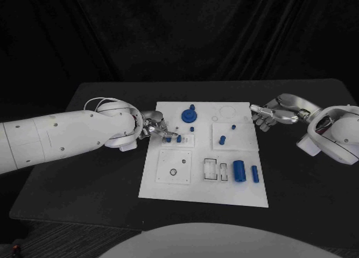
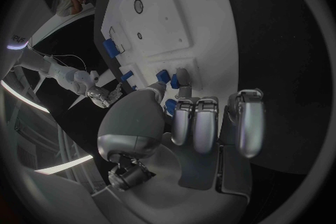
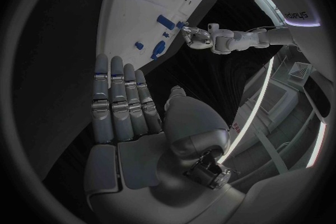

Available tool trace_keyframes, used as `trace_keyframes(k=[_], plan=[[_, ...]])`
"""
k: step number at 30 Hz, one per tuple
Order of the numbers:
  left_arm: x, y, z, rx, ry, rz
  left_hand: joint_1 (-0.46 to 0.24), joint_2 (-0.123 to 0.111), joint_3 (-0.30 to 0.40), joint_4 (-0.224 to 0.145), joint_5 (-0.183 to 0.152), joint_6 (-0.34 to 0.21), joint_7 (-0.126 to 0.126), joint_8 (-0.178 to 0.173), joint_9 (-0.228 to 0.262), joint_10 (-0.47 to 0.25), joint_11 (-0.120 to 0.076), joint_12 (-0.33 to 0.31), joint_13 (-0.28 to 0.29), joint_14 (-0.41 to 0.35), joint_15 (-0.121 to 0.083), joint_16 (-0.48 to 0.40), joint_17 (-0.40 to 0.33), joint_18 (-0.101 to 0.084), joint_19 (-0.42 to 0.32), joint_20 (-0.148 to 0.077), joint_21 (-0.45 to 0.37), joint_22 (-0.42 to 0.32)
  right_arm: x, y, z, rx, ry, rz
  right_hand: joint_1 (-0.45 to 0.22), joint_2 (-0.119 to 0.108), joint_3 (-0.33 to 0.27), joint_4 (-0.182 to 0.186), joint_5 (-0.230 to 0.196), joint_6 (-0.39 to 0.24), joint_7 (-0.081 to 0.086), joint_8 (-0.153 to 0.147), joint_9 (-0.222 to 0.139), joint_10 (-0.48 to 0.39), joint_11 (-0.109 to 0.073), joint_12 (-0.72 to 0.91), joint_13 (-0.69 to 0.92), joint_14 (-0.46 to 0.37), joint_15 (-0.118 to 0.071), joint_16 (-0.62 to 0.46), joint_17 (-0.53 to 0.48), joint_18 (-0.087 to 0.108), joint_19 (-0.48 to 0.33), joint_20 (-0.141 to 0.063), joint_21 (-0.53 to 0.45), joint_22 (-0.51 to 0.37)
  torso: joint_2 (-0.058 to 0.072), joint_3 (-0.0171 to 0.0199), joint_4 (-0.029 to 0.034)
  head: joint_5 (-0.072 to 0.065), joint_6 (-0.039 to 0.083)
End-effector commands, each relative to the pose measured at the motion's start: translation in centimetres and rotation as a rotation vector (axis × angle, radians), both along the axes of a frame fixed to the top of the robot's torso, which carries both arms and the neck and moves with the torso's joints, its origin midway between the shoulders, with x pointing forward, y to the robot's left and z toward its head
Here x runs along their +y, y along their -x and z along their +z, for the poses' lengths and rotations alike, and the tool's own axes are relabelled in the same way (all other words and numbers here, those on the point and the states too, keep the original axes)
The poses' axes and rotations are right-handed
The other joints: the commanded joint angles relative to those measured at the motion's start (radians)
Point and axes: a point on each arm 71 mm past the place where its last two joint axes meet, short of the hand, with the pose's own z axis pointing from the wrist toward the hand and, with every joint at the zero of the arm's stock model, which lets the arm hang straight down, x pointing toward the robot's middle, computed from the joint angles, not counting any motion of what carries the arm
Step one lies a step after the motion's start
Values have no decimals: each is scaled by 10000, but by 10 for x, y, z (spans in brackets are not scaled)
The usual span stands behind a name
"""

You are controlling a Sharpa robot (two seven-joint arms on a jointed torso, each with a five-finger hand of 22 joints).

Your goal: Assemble the parts on the task board

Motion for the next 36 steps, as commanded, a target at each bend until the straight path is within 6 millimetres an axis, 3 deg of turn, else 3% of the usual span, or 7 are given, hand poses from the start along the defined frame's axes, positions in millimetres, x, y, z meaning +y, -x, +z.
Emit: trace_keyframes(k=[1, 6, 9, 20, 21, 29, 36], plan=[[-1, 1, -1, 61, 2, -192, -203, 68, -171, 18, -141, 114, -12, 47, 29, 1047, -47, 35, 2634, 1074, -39, 27, 2635, 131, 163, -47, 66, 2171, -1, 0, -2, 129, 70, -93, -44, 17, 41, -8, 49, -30, 33, 22, 15, 42, -25, 34, -14, -25, 3, 17, 13, 30, 45, 12, 13, -13, 0, 1, -2, 9, 2], [0, 1, -1, 73, -8, -188, -415, 225, -469, -7, -113, 220, -84, 432, 472, 1047, -103, 35, 2634, 1074, -81, 27, 2635, 123, 194, -79, 103, 2183, 0, 0, -2, 165, 82, -76, -40, 6, 49, -13, 71, -29, 35, 22, 15, 44, -26, 39, -18, -23, 3, 18, 14, 31, 48, 11, 14, -21, 1, 1, 0, 13, 2], [0, 1, -1, 78, -18, -177, -470, 338, -770, -13, -69, 409, -133, 1999, 1579, 1047, -146, 35, 2634, 1074, -119, 27, 2635, 119, 207, -119, 118, 2188, 0, 0, -3, 193, 92, -68, -40, 6, 49, -13, 71, -29, 35, 22, 15, 44, -26, 39, -18, -23, 3, 18, 14, 31, 48, 11, 14, -21, 2, 0, 0, 21, 2], [3, 1, -2, 106, -46, -150, -246, 424, -871, -28, 487, 32, -127, 1980, 1697, 1047, -143, 35, 2634, 1074, -122, 27, 2635, 127, 181, -129, 79, 2176, 0, 0, -3, 247, 112, -54, -40, 4, 50, -14, 75, -30, 34, 22, 15, 44, -26, 40, -19, -24, 4, 18, 15, 31, 48, 11, 14, -23, 1, -1, -1, 17, 2], [3, 1, -2, 105, -45, -144, -147, 471, -887, -28, 1111, -96, -124, 2032, 1685, 1047, -137, 35, 2634, 1074, -116, 27, 2635, 129, 172, -126, 70, 2173, 0, 0, -3, 251, 113, -49, -40, 4, 50, -14, 75, -30, 34, 22, 15, 44, -26, 40, -19, -24, 4, 18, 15, 31, 48, 11, 14, -23, 0, 2, 0, 20, 2], [5, 2, -1, 125, -39, -143, 497, 405, -557, -152, 3443, -622, -133, 1681, 1557, 1047, -141, 35, 2634, 1074, -122, 27, 2635, 140, 133, -125, 24, 2158, 0, 0, -4, 273, 123, -42, -41, 1, 53, -13, 83, -31, 33, 21, 15, 45, -26, 42, -21, -26, 4, 17, 15, 30, 48, 11, 14, -28, 3, 2, -2, 37, 2], [4, 3, -1, 167, -44, -197, 931, 227, -56, -312, 4685, -788, -156, 1417, 1482, 1047, -166, 35, 2634, 1074, -138, 27, 2635, 144, 120, -142, 13, 2154, 0, 0, -4, 278, 126, -48, -41, 1, 53, -13, 83, -31, 33, 21, 15, 45, -26, 42, -21, -26, 4, 17, 15, 30, 48, 11, 14, -28, -1, 5, 2, 26, 2]])
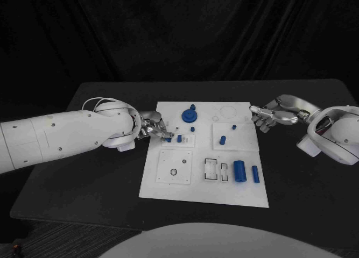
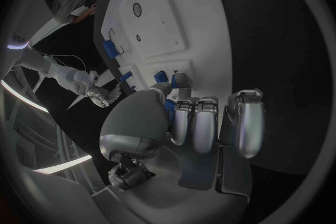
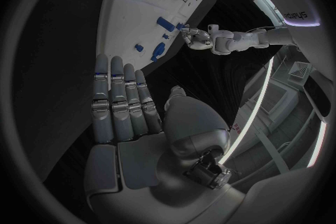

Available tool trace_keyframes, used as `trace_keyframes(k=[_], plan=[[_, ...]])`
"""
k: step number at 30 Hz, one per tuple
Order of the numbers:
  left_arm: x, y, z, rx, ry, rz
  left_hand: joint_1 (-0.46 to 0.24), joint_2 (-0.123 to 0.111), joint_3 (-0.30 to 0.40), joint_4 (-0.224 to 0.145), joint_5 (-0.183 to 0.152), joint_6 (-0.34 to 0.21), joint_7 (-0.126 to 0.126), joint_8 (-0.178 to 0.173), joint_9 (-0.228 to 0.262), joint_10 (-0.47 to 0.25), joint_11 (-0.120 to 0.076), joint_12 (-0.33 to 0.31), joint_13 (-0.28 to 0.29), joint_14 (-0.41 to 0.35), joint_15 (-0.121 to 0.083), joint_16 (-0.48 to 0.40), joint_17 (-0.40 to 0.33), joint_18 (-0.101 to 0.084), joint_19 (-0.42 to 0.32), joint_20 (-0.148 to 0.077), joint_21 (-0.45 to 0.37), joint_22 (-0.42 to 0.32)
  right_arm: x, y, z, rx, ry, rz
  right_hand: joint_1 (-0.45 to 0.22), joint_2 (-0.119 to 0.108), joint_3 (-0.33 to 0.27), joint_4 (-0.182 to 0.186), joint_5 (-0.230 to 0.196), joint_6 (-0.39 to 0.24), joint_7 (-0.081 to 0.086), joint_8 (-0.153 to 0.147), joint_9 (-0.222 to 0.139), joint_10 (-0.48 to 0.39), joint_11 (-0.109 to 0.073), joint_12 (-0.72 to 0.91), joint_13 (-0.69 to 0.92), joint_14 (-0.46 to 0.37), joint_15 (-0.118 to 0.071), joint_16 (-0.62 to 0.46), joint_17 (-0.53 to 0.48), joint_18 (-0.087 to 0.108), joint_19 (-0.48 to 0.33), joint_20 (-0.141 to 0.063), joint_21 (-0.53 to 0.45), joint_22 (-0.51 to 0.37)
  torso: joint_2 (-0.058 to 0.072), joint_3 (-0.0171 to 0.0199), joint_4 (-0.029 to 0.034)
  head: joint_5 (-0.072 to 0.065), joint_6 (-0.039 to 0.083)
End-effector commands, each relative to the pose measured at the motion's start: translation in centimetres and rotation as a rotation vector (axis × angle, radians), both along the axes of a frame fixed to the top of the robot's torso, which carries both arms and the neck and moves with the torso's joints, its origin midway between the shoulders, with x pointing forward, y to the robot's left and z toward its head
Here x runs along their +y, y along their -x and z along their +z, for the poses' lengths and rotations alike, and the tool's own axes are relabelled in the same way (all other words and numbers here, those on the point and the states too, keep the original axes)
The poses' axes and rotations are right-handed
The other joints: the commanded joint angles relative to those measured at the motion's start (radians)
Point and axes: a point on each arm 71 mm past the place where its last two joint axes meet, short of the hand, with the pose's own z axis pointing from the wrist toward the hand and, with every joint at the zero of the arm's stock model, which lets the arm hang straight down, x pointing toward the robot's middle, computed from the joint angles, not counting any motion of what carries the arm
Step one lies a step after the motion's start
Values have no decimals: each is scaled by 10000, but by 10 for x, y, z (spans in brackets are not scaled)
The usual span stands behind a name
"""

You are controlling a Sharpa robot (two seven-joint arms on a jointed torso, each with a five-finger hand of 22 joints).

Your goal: Assemble the parts on the task board

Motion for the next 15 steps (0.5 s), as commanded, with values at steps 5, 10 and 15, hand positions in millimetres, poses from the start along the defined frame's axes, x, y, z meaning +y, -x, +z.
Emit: trace_keyframes(k=[5, 10, 15], plan=[[-2, 2, -1, 106, 1, -251, 361, -203, 455, -229, 582, -64, -12, -117, 196, 1028, -89, 35, 2634, 1061, -90, 27, 2635, 143, 123, -79, -53, 2157, -1, 0, -2, 162, 98, -136, -42, 1, 53, -12, 44, -31, 33, 21, 16, 46, -26, 43, -14, -26, 4, 17, 17, 30, 48, 11, 14, -17, -1, 0, 4, -11, 2], [-1, 2, -1, 125, -8, -258, 597, -314, 816, -452, 643, -28, -23, -157, 193, 1028, -102, 35, 2634, 1061, -103, 27, 2635, 141, 127, -90, -46, 2159, -1, 0, -2, 168, 102, -133, -45, 3, 61, -11, 54, -32, 33, 20, 16, 49, -27, 47, -17, -29, 5, 16, 17, 30, 48, 11, 14, -25, 1, -2, 3, 18, 2], [-1, 2, -2, 152, -26, -268, 570, -424, 1138, -512, 201, 46, -10, -256, 133, 1028, -94, 35, 2634, 1061, -104, 27, 2635, 140, 130, -92, -41, 2159, -1, 0, -3, 175, 108, -137, -44, 3, 63, -11, 56, -32, 34, 20, 16, 50, -28, 49, -18, -29, 5, 16, 17, 30, 48, 11, 14, -26, 2, -1, -2, 15, 2]])
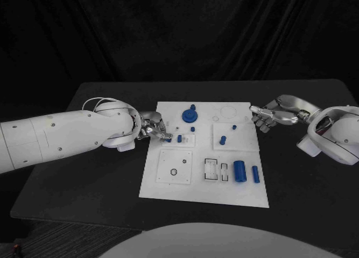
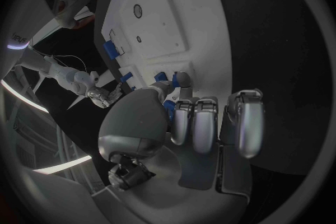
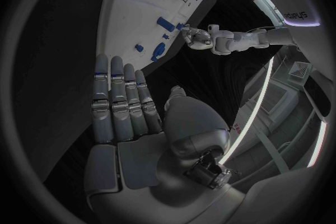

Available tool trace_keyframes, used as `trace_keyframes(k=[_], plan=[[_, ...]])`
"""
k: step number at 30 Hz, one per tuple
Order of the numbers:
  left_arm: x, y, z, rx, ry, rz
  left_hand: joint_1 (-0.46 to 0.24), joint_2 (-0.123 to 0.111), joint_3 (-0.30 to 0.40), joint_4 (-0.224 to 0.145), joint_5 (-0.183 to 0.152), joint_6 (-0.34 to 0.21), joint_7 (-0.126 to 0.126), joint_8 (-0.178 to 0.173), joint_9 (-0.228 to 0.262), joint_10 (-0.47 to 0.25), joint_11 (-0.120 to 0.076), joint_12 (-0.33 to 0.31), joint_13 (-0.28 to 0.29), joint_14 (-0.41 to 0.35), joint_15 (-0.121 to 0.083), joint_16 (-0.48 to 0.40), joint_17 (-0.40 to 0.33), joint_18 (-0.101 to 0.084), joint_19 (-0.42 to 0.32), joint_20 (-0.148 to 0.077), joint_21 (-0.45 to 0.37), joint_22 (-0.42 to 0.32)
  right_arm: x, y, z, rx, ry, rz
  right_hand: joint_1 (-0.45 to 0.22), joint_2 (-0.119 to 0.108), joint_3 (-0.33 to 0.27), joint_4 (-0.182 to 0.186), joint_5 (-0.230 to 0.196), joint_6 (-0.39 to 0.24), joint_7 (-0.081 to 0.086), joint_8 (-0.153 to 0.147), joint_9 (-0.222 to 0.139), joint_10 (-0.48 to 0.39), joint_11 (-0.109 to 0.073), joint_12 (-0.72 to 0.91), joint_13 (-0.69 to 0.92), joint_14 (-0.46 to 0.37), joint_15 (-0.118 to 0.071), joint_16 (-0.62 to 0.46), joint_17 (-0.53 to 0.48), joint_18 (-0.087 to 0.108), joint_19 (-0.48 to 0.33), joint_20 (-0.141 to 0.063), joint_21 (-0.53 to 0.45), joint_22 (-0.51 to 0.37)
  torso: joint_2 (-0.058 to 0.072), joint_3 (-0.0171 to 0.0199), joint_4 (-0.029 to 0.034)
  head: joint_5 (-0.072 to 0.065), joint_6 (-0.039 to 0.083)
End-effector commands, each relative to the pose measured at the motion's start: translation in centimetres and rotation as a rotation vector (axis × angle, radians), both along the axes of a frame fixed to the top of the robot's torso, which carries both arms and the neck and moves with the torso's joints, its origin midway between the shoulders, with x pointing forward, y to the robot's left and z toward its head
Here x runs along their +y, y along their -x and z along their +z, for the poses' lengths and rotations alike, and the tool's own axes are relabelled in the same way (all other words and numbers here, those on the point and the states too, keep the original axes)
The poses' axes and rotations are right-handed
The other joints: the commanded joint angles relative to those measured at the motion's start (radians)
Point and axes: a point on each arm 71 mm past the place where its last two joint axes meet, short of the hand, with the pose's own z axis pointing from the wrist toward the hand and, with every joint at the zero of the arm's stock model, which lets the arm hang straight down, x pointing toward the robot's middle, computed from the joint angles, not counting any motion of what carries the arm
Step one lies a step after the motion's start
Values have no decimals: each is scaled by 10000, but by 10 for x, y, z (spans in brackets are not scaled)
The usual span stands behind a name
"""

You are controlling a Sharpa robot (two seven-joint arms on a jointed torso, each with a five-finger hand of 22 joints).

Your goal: Assemble the parts on the task board

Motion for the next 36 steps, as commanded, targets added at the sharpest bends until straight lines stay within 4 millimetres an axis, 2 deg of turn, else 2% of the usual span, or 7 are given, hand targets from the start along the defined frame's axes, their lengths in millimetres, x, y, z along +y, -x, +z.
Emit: trace_keyframes(k=[1, 7, 14, 18, 24, 29, 36], plan=[[-1, 2, -1, 102, -9, -229, -95, -96, 167, 42, -857, 128, -3, -146, 100, 1061, -51, 35, 2634, 1039, -45, 27, 2635, 137, 136, -89, -30, 2162, -1, 0, -2, 159, 99, -141, -44, 3, 63, -11, 56, -32, 34, 20, 16, 50, -28, 49, -8, -29, 5, 16, 9, 30, 48, 11, 14, -8, 3, 1, -2, 1, 2], [-1, 1, -1, 1, -183, -307, -856, -26, -125, 623, -2934, 359, 62, -394, -109, 1061, -5, 35, 2634, 1039, -3, 27, 2635, 139, 135, -55, -39, 2158, -2, 0, -2, 176, 112, -157, -41, 2, 67, -14, 62, -32, 34, 20, 16, 54, -29, 52, -9, -29, 4, 17, 9, 30, 49, 11, 14, -11, 3, 0, 2, 6, 2], [-3, 0, -1, -103, -193, -347, -1091, 83, -303, 751, -3156, 394, 91, -601, -304, 1061, 17, 35, 2634, 1039, 11, 27, 2635, 138, 141, -41, -34, 2161, -2, 0, -3, 198, 118, -141, -38, 0, 69, -16, 65, -31, 35, 21, 17, 56, -29, 53, -10, -29, 4, 17, 9, 30, 49, 11, 14, -12, -1, -1, -1, 23, 2], [-4, 0, -1, -129, -187, -364, -1505, 206, -740, 754, -4019, 440, 195, -1270, -967, 1061, 99, 35, 2634, 1039, 78, 27, 2635, 136, 149, 16, -33, 2162, -2, 0, -3, 208, 121, -141, -32, -3, 73, -20, 71, -30, 36, 21, 17, 58, -30, 56, -11, -29, 4, 17, 9, 31, 49, 11, 14, -15, -1, -2, -1, 6, 2], [-3, 0, -1, -142, -192, -340, -1814, 375, -1072, 784, -4245, 555, 258, -1698, -1450, 1061, 155, 35, 2634, 1039, 124, 27, 2635, 139, 143, 63, -48, 2159, -2, 0, -3, 229, 132, -149, -3, -9, 96, -31, 137, -26, 40, 23, 18, 67, -31, 65, -17, -29, 1, 18, 11, 29, 52, 11, 15, -28, 1, -2, -4, 11, 2], [-2, 1, 0, -210, -151, -283, -2263, 566, -1487, 797, -3419, 741, 271, -1927, -1756, 1061, 170, 35, 2634, 1039, 141, 27, 2635, 142, 137, 86, -59, 2157, -2, 0, -4, 251, 139, -140, 31, -19, 124, -35, 251, -25, 40, 23, 19, 73, -32, 75, -28, -30, 2, 19, 13, 31, 55, 10, 15, -49, 3, 2, -3, 13, 2], [0, 0, 1, -309, -101, -193, -2462, 780, -1795, 792, -2843, 891, 244, -1920, -1782, 1061, 154, 35, 2634, 1039, 134, 27, 2635, 141, 144, 85, -50, 2161, -2, 1, -6, 315, 155, -134, 43, -23, 135, -36, 298, -25, 40, 22, 19, 74, -33, 78, -33, -31, 2, 19, 13, 31, 56, 10, 15, -57, 1, 2, -3, 30, 2]])
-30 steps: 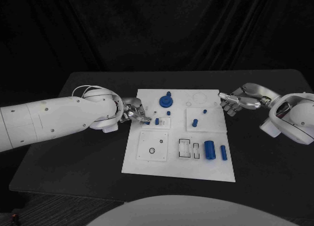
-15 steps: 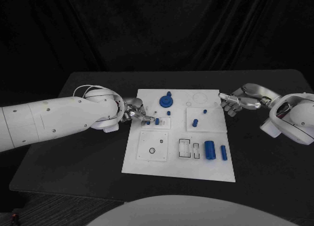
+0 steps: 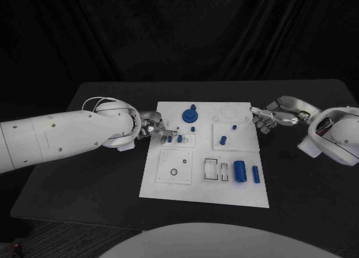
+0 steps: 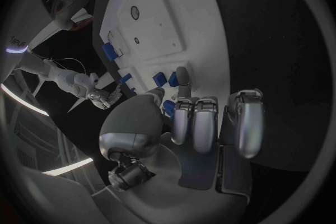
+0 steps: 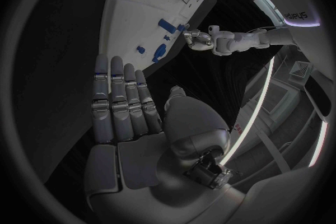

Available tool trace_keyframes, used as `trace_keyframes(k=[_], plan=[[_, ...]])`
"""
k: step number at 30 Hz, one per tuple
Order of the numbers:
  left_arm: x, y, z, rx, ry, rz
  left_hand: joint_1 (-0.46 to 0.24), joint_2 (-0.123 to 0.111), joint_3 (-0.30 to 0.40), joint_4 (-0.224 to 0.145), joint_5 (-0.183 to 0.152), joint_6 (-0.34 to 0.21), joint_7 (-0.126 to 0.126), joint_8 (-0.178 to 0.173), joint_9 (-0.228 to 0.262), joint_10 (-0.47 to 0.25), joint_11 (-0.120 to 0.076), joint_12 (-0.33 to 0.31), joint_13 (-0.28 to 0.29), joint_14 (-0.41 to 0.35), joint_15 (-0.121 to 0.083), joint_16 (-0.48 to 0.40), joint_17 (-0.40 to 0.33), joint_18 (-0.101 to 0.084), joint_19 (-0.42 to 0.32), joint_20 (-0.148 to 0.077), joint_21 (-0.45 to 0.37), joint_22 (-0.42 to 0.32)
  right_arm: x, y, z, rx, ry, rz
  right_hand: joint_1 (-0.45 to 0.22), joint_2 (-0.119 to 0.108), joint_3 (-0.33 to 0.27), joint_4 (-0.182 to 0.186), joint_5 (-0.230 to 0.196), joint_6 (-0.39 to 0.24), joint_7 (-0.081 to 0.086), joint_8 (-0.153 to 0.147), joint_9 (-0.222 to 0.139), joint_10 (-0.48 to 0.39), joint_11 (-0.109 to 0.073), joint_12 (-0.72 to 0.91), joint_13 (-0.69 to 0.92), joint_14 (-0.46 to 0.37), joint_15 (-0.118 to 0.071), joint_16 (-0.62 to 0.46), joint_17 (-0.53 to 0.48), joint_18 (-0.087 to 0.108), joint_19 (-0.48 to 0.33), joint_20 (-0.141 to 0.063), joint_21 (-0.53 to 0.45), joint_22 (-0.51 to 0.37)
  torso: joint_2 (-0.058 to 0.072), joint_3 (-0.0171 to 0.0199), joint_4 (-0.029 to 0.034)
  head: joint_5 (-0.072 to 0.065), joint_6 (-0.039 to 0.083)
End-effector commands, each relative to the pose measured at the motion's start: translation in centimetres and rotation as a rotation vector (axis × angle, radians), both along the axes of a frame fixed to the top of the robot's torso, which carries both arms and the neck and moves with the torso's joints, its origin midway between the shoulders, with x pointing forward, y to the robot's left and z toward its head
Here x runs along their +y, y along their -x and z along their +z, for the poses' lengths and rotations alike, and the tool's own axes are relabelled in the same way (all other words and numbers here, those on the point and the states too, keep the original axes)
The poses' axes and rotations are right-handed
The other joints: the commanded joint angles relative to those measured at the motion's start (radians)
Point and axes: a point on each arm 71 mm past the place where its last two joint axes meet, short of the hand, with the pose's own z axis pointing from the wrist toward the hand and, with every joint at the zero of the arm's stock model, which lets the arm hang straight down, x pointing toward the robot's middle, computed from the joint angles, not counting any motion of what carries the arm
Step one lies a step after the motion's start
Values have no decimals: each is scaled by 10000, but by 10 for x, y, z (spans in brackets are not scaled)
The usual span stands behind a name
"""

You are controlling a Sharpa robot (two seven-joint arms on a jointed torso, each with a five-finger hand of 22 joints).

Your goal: Assemble the parts on the task board

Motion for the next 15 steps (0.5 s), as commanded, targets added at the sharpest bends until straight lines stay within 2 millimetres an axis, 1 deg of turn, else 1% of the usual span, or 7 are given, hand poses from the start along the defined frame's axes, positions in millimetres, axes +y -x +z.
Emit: trace_keyframes(k=[1, 3, 6, 9, 12, 13, 15], plan=[[-1, 0, 0, -172, 99, -78, -66, 43, -87, 6, 240, 79, 10, 16, 42, 1029, 47, 35, 2634, 1038, 55, 27, 2635, 138, 149, 84, -43, 2163, -1, 0, -3, 204, 112, -116, 43, -22, 50, -7, 56, -25, 40, 22, 10, 48, -7, 38, -11, -31, 2, 19, 17, 30, 57, 10, 15, -12, -1, 2, 3, 6, 2], [0, 0, 1, -307, 179, 4, -129, 97, -158, 19, 260, 78, 6, 81, 139, 1029, 43, 35, 2634, 1038, 51, 27, 2635, 136, 155, 81, -34, 2166, -1, 1, -3, 216, 115, -115, 43, -22, 50, -7, 56, -25, 40, 22, 10, 48, -7, 38, -11, -31, 2, 19, 17, 30, 57, 10, 15, -12, -4, 4, 5, 5, 2], [2, 0, 4, -645, 385, 205, -373, 356, -617, 20, 269, -162, -25, 629, 992, 1029, -5, 35, 2634, 1038, 21, 27, 2635, 120, 206, 54, 37, 2188, -1, 1, -3, 216, 116, -123, 43, -22, 50, -7, 56, -25, 40, 22, 10, 48, -7, 38, -11, -31, 2, 19, 17, 30, 57, 10, 15, -12, -3, 0, 8, -2, 2], [7, -2, 13, -1402, 822, 599, -287, 315, -854, 13, 175, -288, -63, 896, 1379, 1029, -15, 35, 2634, 1038, -7, 27, 2635, 95, 277, 33, 138, 2221, -2, 1, -3, 156, 92, -158, 48, -27, 54, -7, 77, -24, 40, 22, 10, 47, -6, 39, -14, -32, 2, 19, 17, 29, 57, 10, 15, -17, -1, -9, 6, -19, 2], [13, -7, 32, -2450, 1378, 856, -97, 118, -1268, 4, -656, -452, -82, 1167, 1809, 1029, -37, 35, 2634, 1038, -40, 27, 2635, 54, 388, 6, 304, 2275, -3, 2, -1, -37, 8, -215, 45, -36, 50, -1, 83, -23, 44, 23, 10, 37, -3, 34, -18, -43, 6, 13, 15, 28, 52, 11, 12, -22, -2, -7, 5, -23, 2], [15, -10, 40, -2871, 1594, 885, -77, 108, -1309, 4, -700, -473, -78, 1184, 1842, 1029, -42, 35, 2634, 1038, -34, 27, 2635, 55, 388, 1, 303, 2274, -4, 2, 0, -134, -32, -241, 31, -54, 37, 9, 78, -19, 52, 25, 11, 19, 3, 25, -27, -58, 11, 4, 12, 26, 45, 14, 8, -31, -1, -3, 4, -30, 2], [18, -14, 55, -3584, 1977, 794, 366, -45, -1579, 11, -1180, -923, -8, 1135, 2002, 1029, 51, 35, 2634, 1038, 14, 27, 2635, 61, 360, 26, 273, 2264, -5, 2, 2, -300, -101, -287, -9, -73, 11, 26, 60, 0, 63, 34, 16, -6, 11, 11, -42, -67, 17, -2, 9, 25, 38, 17, 4, -46, 2, -2, 1, -42, 2]])
